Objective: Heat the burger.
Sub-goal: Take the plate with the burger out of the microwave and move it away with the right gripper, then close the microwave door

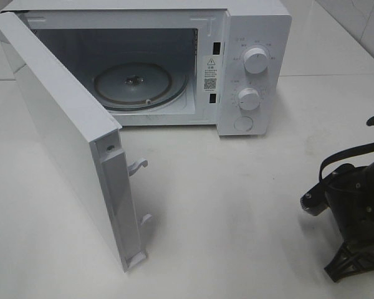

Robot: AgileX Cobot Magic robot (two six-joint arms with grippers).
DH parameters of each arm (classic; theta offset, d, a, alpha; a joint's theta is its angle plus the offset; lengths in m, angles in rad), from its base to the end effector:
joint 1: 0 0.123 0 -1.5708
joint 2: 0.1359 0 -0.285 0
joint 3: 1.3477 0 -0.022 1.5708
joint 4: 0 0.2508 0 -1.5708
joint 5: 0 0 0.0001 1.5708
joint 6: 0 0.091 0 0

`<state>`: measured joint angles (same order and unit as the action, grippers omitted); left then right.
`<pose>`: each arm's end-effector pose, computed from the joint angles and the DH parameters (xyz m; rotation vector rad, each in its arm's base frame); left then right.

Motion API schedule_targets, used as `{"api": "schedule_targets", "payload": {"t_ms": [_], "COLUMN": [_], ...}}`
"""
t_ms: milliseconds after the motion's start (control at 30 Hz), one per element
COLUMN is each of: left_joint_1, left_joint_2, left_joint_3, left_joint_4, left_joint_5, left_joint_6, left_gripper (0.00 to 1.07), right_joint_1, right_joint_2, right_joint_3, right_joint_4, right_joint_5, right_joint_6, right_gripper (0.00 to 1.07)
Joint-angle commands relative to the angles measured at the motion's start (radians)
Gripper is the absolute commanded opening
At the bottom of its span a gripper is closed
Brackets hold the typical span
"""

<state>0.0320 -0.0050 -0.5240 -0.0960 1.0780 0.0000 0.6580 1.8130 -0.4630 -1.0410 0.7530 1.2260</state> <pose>-0.0091 -0.0080 0.2828 -0.0254 2.0300 -0.0944 0.1850 0.0751 0.0828 -0.5191 2.7712 -0.9000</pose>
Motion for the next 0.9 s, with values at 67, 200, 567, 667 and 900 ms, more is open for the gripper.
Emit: {"api": "schedule_targets", "payload": {"t_ms": [67, 200, 567, 667, 900], "left_joint_1": [0.002, 0.002, 0.002, 0.002, 0.002], "left_joint_2": [-0.005, -0.005, -0.005, -0.005, -0.005], "left_joint_3": [0.003, 0.003, 0.003, 0.003, 0.003], "left_joint_4": [-0.001, -0.001, -0.001, -0.001, -0.001], "left_joint_5": [-0.01, -0.01, -0.01, -0.01, -0.01], "left_joint_6": [-0.008, -0.008, -0.008, -0.008, -0.008], "left_gripper": [0.97, 0.97, 0.97, 0.97, 0.97], "right_joint_1": [-0.005, -0.005, -0.003, -0.003, -0.003], "right_joint_2": [0.021, 0.023, -0.002, -0.049, -0.206], "right_joint_3": [-0.003, -0.003, -0.027, -0.031, -0.031], "right_joint_4": [-0.032, -0.028, 0.081, 0.116, 0.2], "right_joint_5": [0.062, 0.036, 0.028, 0.027, 0.027], "right_joint_6": [0.01, 0.009, -0.101, -0.158, -0.256], "right_gripper": [0.13, 0.21, 0.46, 0.46, 0.47]}}
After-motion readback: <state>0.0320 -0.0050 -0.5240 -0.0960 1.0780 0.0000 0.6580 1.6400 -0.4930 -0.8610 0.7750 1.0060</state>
